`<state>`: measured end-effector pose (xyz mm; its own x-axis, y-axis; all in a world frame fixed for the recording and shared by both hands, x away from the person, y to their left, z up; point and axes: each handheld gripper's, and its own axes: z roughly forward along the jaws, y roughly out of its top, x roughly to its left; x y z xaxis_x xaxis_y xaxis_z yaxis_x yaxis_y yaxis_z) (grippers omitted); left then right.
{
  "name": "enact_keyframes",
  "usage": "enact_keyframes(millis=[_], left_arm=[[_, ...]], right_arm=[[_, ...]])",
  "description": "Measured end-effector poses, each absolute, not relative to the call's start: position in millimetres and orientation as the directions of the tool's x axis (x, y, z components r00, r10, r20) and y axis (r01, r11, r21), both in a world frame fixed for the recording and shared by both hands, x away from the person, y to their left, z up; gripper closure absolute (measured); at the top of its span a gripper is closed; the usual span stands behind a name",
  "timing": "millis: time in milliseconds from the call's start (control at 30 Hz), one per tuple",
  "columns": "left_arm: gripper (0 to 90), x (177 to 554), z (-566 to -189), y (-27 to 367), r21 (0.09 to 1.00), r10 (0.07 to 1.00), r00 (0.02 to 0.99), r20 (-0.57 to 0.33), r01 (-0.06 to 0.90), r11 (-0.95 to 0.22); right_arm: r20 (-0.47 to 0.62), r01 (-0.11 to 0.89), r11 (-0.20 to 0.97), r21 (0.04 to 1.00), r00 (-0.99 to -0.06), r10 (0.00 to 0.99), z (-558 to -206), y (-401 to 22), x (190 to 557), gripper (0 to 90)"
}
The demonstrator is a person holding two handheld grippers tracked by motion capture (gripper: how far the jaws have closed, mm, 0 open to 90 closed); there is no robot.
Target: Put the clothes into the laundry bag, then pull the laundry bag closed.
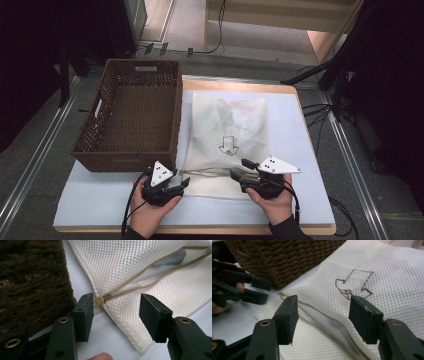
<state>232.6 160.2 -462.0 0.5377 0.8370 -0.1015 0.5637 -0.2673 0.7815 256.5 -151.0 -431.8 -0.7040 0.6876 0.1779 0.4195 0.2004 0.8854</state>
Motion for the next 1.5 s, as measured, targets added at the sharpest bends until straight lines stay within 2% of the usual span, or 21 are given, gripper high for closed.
enact_keyframes(millis=[67, 333, 500, 667, 767, 833, 967, 1000, 1067, 1233, 1367, 1433, 1500], left_arm=[[44.9, 232, -464, 159, 0.775, 0.838, 0.535, -0.103, 0.572, -0.27], [42.6, 232, -466, 162, 0.762, 0.85, 0.514, -0.116, 0.595, -0.257], [42.4, 232, -466, 160, 0.756, 0.849, 0.514, -0.125, 0.603, -0.254], [42.6, 235, -471, 156, 0.73, 0.845, 0.511, -0.154, 0.635, -0.251], [46.3, 236, -471, 155, 0.722, 0.85, 0.502, -0.156, 0.646, -0.249], [52.8, 237, -471, 155, 0.721, 0.856, 0.495, -0.151, 0.648, -0.247], [67.7, 238, -471, 155, 0.714, 0.862, 0.48, -0.162, 0.661, -0.234], [72.9, 238, -472, 155, 0.712, 0.861, 0.478, -0.175, 0.665, -0.224], [77.8, 238, -472, 154, 0.713, 0.862, 0.476, -0.174, 0.665, -0.223], [77.1, 237, -468, 161, 0.715, 0.86, 0.475, -0.186, 0.665, -0.213], [90.0, 235, -463, 170, 0.723, 0.864, 0.473, -0.172, 0.656, -0.216], [90.0, 236, -462, 173, 0.721, 0.864, 0.471, -0.179, 0.66, -0.21], [90.0, 236, -462, 174, 0.72, 0.864, 0.471, -0.18, 0.661, -0.211]], right_arm=[[0.173, 0.414, 0.214, 0.885, -0.719, 0.673, -432, -146, 256, 44.8], [0.193, 0.426, 0.245, 0.871, -0.755, 0.627, -436, -122, 261, 61.1], [0.202, 0.425, 0.263, 0.866, -0.778, 0.595, -438, -104, 262, 63.8], [0.193, 0.414, 0.291, 0.862, -0.8, 0.569, -438, -89, 264, 71.3], [0.184, 0.414, 0.312, 0.855, -0.805, 0.563, -441, -83, 266, 78.7], [0.182, 0.417, 0.326, 0.848, -0.809, 0.559, -444, -79, 268, 84.1], [0.181, 0.417, 0.342, 0.842, -0.816, 0.55, -447, -72, 271, 88.7], [0.186, 0.421, 0.34, 0.841, -0.814, 0.55, -448, -69, 272, 88.8], [0.188, 0.423, 0.343, 0.839, -0.816, 0.547, -449, -64, 274, 88.9], [0.18, 0.425, 0.37, 0.826, -0.821, 0.541, -457, -48, 279, 82.8], [0.165, 0.435, 0.421, 0.796, -0.825, 0.541, -468, -37, 284, 75.3], [0.137, 0.429, 0.445, 0.786, -0.823, 0.552, -474, -32, 285, 69.4], [0.108, 0.423, 0.466, 0.777, -0.819, 0.564, -478, -28, 284, 68.7]])
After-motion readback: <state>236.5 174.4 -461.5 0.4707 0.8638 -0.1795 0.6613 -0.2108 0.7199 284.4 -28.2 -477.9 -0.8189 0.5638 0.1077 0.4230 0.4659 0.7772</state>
